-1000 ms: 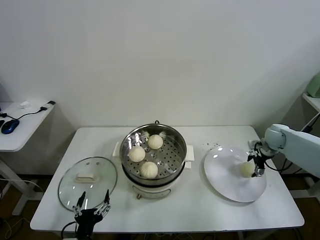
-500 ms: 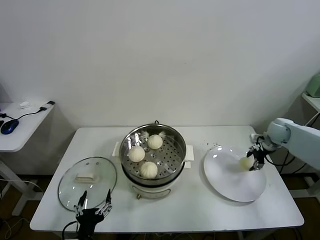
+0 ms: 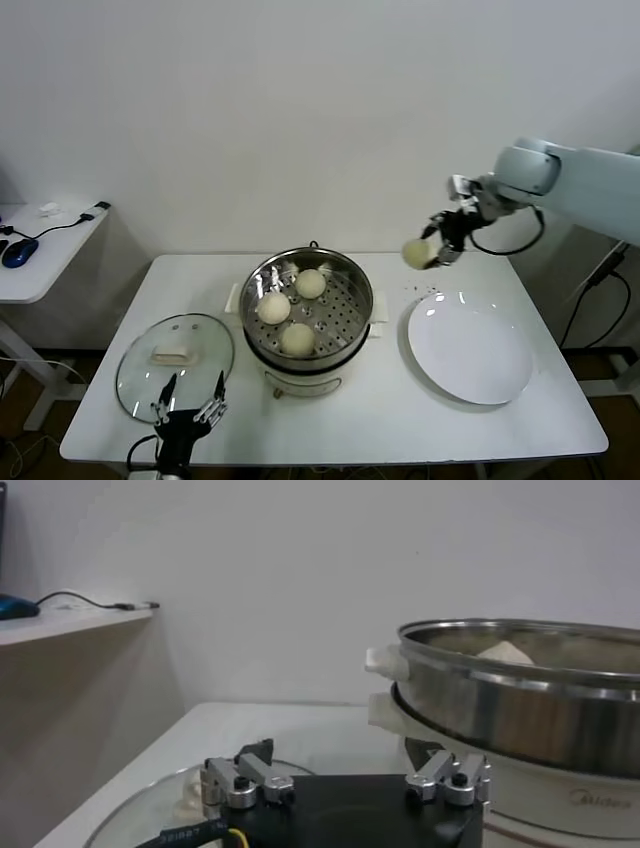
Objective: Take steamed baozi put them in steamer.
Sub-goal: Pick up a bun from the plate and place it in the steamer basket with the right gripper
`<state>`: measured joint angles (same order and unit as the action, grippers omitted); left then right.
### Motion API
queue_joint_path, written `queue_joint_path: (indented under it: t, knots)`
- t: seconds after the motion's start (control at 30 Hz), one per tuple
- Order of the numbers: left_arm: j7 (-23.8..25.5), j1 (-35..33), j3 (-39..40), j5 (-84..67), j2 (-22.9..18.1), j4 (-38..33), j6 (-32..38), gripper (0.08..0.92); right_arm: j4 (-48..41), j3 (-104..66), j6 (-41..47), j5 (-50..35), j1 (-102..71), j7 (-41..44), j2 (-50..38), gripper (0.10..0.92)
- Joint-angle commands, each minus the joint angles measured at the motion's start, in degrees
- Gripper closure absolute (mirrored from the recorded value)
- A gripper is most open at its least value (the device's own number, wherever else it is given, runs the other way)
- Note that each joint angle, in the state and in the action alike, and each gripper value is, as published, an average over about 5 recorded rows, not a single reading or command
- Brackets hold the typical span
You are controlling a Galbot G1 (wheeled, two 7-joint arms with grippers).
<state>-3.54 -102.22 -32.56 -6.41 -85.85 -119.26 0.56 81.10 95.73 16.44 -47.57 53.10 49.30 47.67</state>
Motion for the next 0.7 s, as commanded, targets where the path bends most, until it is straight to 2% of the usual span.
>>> queue_joint_path:
  t: [0.03,0.37,0.7]
  knots:
    - [0.0,0.2,-0.2,-0.2,0.3,0.1,-0.1,0.177,14.1,-1.8,10.8,-16.7,0.9,-12.5,12.2,0.347]
    - [0.0,-0.1,-0.7,-0.8,0.5,0.1,-0.1,0.177,3.9,-3.2,13.9,-6.9,-12.9,-15.6,16.1,0.347]
    - [-0.1,-0.2,-0.8,-1.1,0.7,0.7,0.1,0.177,2.1,-2.9,14.0,-3.5,-16.3,-15.8,14.3,0.347]
